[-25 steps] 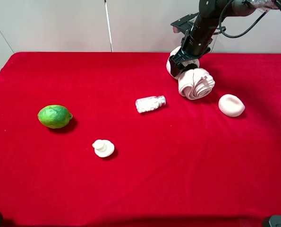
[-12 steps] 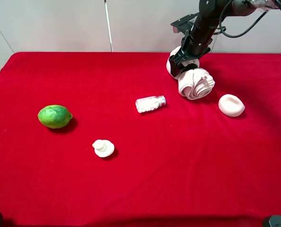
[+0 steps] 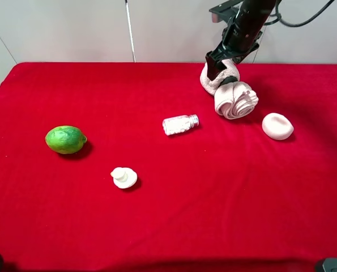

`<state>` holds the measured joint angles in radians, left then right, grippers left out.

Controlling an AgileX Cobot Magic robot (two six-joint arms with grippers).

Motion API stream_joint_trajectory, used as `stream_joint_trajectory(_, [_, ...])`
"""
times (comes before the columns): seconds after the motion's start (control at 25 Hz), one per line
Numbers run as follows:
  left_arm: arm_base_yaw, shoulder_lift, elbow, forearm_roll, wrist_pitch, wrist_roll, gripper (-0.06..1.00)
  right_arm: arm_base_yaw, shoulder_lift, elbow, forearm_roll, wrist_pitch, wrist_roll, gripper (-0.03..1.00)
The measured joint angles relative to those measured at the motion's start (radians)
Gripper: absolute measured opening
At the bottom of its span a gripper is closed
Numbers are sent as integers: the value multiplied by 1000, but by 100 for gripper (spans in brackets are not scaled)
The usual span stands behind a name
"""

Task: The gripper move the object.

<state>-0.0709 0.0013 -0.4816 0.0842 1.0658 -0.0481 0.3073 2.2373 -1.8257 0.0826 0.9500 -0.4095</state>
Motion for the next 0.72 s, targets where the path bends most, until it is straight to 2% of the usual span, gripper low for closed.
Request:
stream_joint_trajectory(0.4, [0,0,0,0,0,0,97,0,-135,0,12,250,84,69])
stream_joint_trajectory(0.56, [0,0,0,0,0,0,97,0,-203,26,28,261,115,69])
stream_joint_trajectory(0.72, [0,0,0,0,0,0,97,0,-295,143,35,263,123,69])
